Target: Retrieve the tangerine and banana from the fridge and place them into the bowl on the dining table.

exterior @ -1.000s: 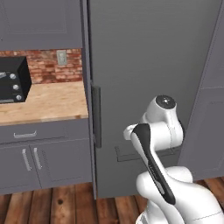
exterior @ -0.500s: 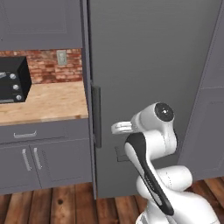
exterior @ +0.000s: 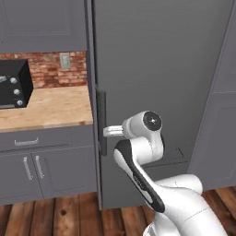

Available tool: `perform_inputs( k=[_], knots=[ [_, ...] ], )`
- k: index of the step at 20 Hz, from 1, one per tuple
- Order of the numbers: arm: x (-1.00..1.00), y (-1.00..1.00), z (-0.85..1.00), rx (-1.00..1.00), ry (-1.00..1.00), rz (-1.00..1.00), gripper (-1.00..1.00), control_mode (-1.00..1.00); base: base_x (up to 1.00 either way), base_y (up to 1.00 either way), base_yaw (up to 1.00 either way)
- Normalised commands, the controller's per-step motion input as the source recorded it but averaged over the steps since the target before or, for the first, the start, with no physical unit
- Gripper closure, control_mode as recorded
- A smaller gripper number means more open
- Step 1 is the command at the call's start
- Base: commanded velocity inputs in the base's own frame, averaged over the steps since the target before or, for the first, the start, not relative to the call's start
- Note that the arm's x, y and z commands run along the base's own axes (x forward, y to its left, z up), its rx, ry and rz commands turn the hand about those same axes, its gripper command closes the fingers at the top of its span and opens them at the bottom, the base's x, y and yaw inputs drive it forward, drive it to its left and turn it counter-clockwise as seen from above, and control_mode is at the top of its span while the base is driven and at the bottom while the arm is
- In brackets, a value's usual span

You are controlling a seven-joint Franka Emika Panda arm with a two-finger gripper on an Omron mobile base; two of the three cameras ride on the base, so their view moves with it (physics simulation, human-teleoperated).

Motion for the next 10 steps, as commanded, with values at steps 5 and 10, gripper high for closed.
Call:
perform_inputs(
  k=[5, 10],
  knots=[
    [0.67, 0.14, 0.0, -0.02, 0.0, 0.0, -1.0, -1.0, 0.0, 0.0, 0.0],
    [0.68, 0.0, 0.0, -0.03, 0.01, -0.01, -1.0, -1.0, 0.0, 0.0, 0.0]
  ],
)
